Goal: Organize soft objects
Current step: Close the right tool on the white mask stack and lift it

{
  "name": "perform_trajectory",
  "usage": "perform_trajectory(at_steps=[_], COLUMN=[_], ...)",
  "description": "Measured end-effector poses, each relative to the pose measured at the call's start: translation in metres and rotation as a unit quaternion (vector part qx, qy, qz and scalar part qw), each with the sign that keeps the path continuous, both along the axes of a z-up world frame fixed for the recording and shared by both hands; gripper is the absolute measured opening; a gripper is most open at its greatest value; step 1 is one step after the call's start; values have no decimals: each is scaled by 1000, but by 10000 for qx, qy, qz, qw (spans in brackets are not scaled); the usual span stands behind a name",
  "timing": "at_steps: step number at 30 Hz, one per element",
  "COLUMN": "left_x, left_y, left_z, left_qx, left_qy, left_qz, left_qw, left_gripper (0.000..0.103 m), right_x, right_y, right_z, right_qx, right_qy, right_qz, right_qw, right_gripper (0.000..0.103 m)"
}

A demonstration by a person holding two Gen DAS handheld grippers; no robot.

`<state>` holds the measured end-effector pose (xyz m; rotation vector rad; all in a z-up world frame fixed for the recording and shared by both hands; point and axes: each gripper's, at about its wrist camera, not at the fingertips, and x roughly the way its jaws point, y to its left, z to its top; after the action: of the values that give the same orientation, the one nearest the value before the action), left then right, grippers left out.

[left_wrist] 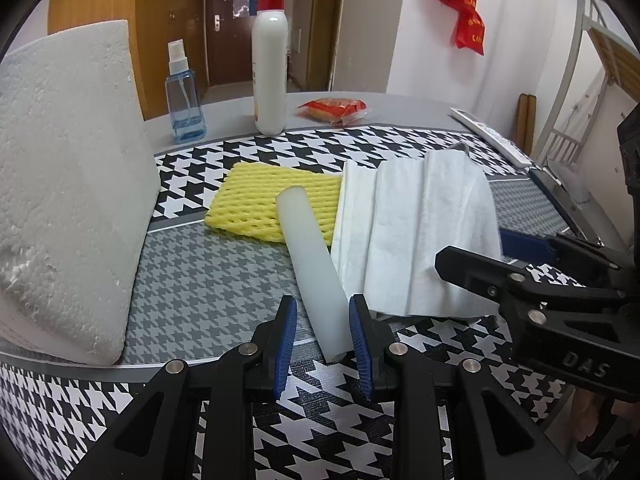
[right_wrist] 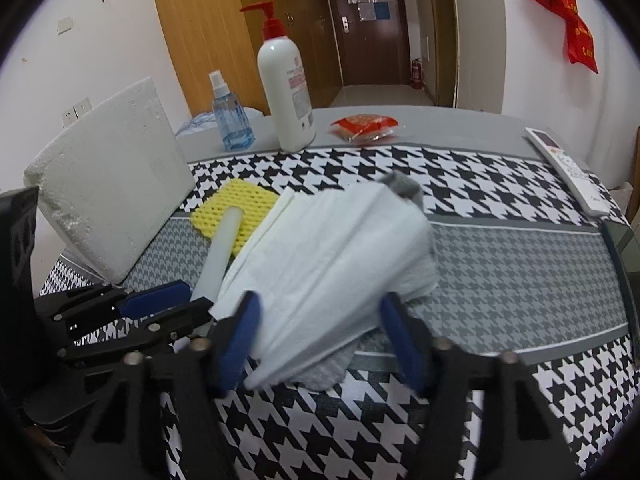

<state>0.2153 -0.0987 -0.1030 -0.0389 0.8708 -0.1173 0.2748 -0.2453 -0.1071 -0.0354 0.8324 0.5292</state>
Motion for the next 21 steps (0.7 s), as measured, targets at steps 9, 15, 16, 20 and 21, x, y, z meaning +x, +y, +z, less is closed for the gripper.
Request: perform_trajectory(at_steps=[9,15,16,20,21], left_x=[-2,-3,-3,-3,-3], left_y=[0,2,2,3,4], left_z=[0,1,1,2,2], left_qx=[19,26,42,69,55], left_qy=[-23,-43,-52,-60,-57], left_qz=[29,74,79,104,123], left_qw=[10000,10000,9999,9999,9999], left_gripper=[33,40,42,44,47], right_x=[-8,-23,-25,-34,-35], right_y=[-8,-22,-25,-33,-34], right_z=[9,36,41,53,55], right_qx=[206,458,476,533,534], right_qy=[-148,-476,-540,-696,-729], right_qz=[105,110,98,51,28], right_qw=[9996,9978,9974,9961,9959], right_gripper=[9,9,9,8,7])
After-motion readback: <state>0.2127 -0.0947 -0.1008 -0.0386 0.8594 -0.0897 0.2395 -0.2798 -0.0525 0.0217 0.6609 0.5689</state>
